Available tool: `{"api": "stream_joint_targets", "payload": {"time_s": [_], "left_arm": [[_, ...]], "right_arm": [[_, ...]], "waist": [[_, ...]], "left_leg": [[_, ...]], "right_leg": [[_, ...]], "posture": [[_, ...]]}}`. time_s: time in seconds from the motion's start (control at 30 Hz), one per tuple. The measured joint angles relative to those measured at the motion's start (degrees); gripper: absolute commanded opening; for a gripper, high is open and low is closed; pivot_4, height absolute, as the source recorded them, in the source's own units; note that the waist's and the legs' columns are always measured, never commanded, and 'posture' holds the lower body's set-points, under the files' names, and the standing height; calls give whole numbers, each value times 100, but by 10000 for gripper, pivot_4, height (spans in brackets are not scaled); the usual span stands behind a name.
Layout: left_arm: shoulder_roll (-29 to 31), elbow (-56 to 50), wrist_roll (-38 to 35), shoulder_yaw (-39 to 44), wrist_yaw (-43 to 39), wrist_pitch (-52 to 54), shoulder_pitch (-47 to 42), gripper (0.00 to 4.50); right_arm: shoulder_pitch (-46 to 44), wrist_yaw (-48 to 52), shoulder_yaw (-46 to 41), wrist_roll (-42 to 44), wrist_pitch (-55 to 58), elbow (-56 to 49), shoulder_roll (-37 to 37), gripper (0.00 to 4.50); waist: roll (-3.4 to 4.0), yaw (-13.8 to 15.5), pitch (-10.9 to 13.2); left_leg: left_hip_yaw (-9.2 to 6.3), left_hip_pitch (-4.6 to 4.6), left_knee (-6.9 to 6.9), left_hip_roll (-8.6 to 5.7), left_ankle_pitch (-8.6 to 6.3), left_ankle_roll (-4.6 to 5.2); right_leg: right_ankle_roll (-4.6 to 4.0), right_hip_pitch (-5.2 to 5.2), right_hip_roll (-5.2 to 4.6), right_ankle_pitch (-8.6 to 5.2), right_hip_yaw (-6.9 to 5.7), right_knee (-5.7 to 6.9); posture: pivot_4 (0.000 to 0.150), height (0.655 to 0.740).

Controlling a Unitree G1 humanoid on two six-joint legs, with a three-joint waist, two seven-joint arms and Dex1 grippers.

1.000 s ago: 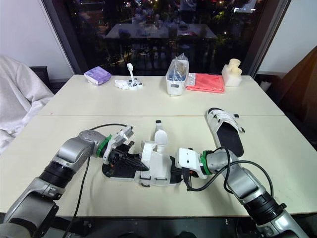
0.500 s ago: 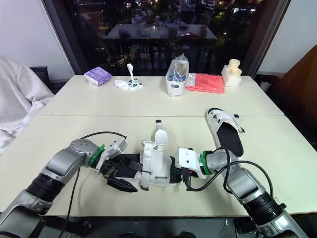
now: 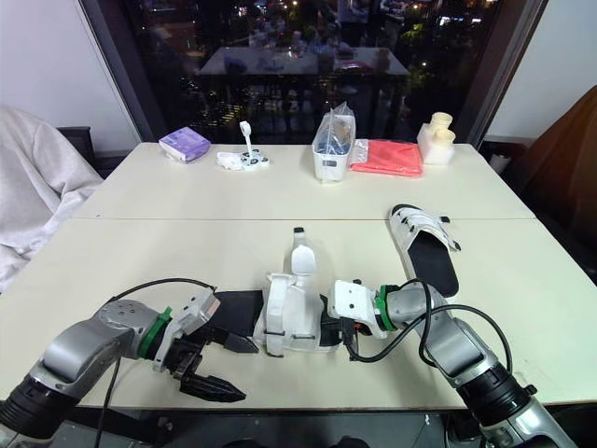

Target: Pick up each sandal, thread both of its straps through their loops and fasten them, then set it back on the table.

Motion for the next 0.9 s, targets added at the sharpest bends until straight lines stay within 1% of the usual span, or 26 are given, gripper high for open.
{"api": "stream_joint_targets", "payload": {"time_s": [0.13,0.3,0.5,0.57,0.63,0.67,0.7,0.73,0.77,0.8,0.83,0.9], "left_arm": [[-245,57,171,-65,248,-272,1,44398],[-351,86,262,-82,360,-386,29,44398],[-688,89,345,-331,552,-426,141,44398],[-734,122,383,-396,568,-454,130,38997],[-833,244,422,-456,612,-511,98,31603],[-867,289,441,-470,636,-520,84,25933],[-905,348,462,-486,667,-535,70,21418],[-915,381,479,-498,686,-546,64,15646],[-917,412,499,-499,700,-557,63,11295],[-917,439,503,-499,704,-564,62,4922],[-917,447,504,-499,705,-574,62,466],[-899,478,518,-503,694,-635,67,466]], "right_arm": [[1,0,-2,-1,3,0,-4,0],[3,4,-7,-2,8,-1,-13,0],[4,15,-18,-2,19,-1,-20,0],[4,18,-17,-2,20,-1,-20,0],[-1,21,-16,-2,21,-1,-18,0],[-4,25,-12,-2,20,-1,-17,0],[-7,25,-8,-1,20,-2,-13,0],[-8,26,-6,-1,19,-4,-11,0],[-8,26,-4,0,19,-5,-11,0],[-8,27,-4,1,19,-6,-11,0],[-9,34,-4,1,19,-6,-11,0],[-12,37,-4,1,20,-5,-11,0]], "waist": [[-1,0,0],[0,-1,0],[0,5,0],[0,4,0],[0,2,0],[0,2,0],[0,2,0],[0,2,0],[0,1,0],[0,1,0],[0,1,0],[0,1,0]], "left_leg": [[0,0,0,0,0,0],[0,0,0,0,0,0],[-1,1,0,0,0,0],[-1,1,0,0,0,0],[-1,0,0,0,0,0],[-1,0,0,0,0,0],[-1,0,-1,0,0,-1],[-1,0,-3,0,0,0],[0,0,-5,0,0,-1],[0,0,-6,0,0,-1],[-1,0,-7,0,0,-1],[0,0,-7,0,0,-1]], "right_leg": [[-1,2,0,0,0,-2],[-1,3,0,-1,0,-5],[-2,4,0,-1,0,-7],[-2,4,0,-1,0,-8],[-2,4,0,-1,0,-9],[-2,3,0,-1,0,-9],[-2,2,0,-1,0,-9],[-2,1,0,-1,0,-10],[-2,1,0,-1,0,-11],[-2,1,0,-1,0,-12],[-2,1,0,-1,0,-13],[-2,1,0,-1,0,-14]], "posture": [[1500,7400],[1500,7400],[1500,7400],[1500,7400],[1500,7400],[1500,7400],[1500,7400],[1500,7400],[1500,7400],[1500,7400],[1500,7400],[1500,7400]]}}
